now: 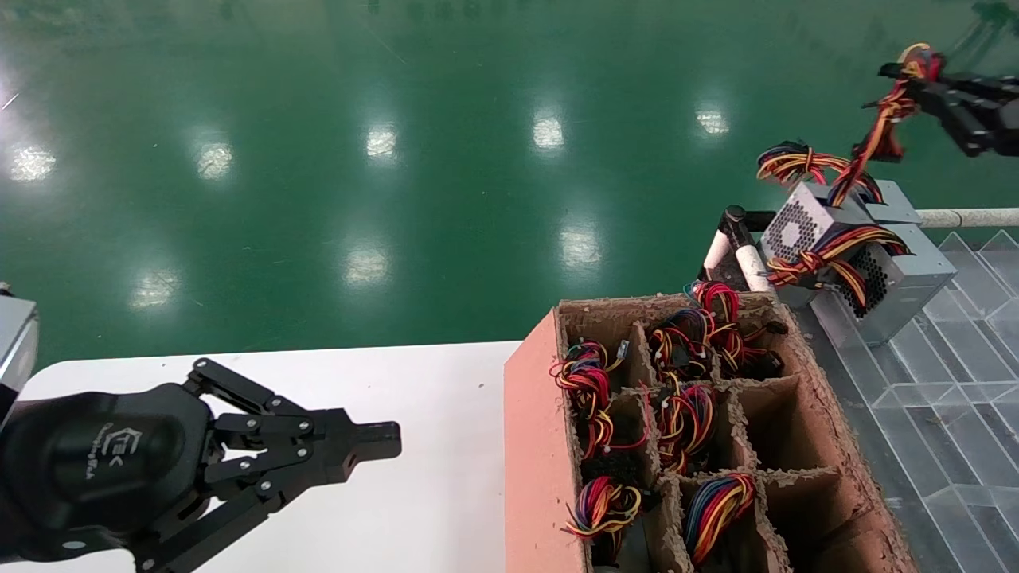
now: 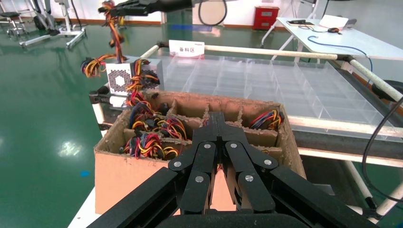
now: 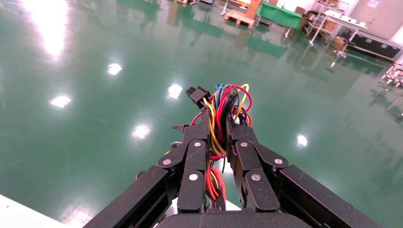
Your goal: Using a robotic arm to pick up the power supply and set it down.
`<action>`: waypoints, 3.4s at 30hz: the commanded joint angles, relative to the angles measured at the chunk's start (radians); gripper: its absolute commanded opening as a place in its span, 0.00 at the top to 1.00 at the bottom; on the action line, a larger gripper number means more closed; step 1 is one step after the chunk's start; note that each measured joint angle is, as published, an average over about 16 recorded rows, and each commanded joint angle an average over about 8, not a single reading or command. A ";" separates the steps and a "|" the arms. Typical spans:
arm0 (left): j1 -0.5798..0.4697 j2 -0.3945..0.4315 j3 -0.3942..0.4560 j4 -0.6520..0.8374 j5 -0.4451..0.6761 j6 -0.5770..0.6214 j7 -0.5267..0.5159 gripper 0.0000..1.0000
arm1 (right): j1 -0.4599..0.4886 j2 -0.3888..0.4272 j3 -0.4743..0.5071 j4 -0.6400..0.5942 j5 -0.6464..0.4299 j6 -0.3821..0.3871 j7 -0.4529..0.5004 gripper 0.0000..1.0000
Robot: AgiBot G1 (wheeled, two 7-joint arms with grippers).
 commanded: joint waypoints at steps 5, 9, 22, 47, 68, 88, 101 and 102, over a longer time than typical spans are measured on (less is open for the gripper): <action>0.000 0.000 0.000 0.000 0.000 0.000 0.000 1.00 | -0.028 -0.040 0.015 -0.007 0.022 0.053 -0.017 1.00; 0.000 0.000 0.000 0.000 0.000 0.000 0.000 1.00 | -0.038 -0.049 0.025 -0.004 0.036 0.051 -0.020 1.00; 0.000 0.000 0.001 0.000 0.000 0.000 0.000 1.00 | -0.077 -0.078 0.024 -0.001 0.034 0.005 -0.021 0.88; 0.000 -0.001 0.001 0.000 -0.001 -0.001 0.001 1.00 | -0.042 -0.063 -0.019 0.036 -0.028 -0.140 -0.001 0.00; 0.000 -0.001 0.002 0.000 -0.001 -0.001 0.001 1.00 | -0.022 0.000 0.015 0.116 0.039 -0.420 -0.079 0.00; -0.001 -0.001 0.003 0.000 -0.002 -0.001 0.001 1.00 | -0.280 0.049 0.021 0.512 0.186 -0.410 0.143 0.00; -0.001 -0.001 0.003 0.000 -0.002 -0.001 0.001 0.00 | -0.453 0.081 0.027 0.775 0.288 -0.406 0.291 0.00; -0.001 -0.001 0.003 0.000 -0.002 -0.001 0.001 0.00 | -0.465 0.083 0.027 0.795 0.295 -0.405 0.302 0.00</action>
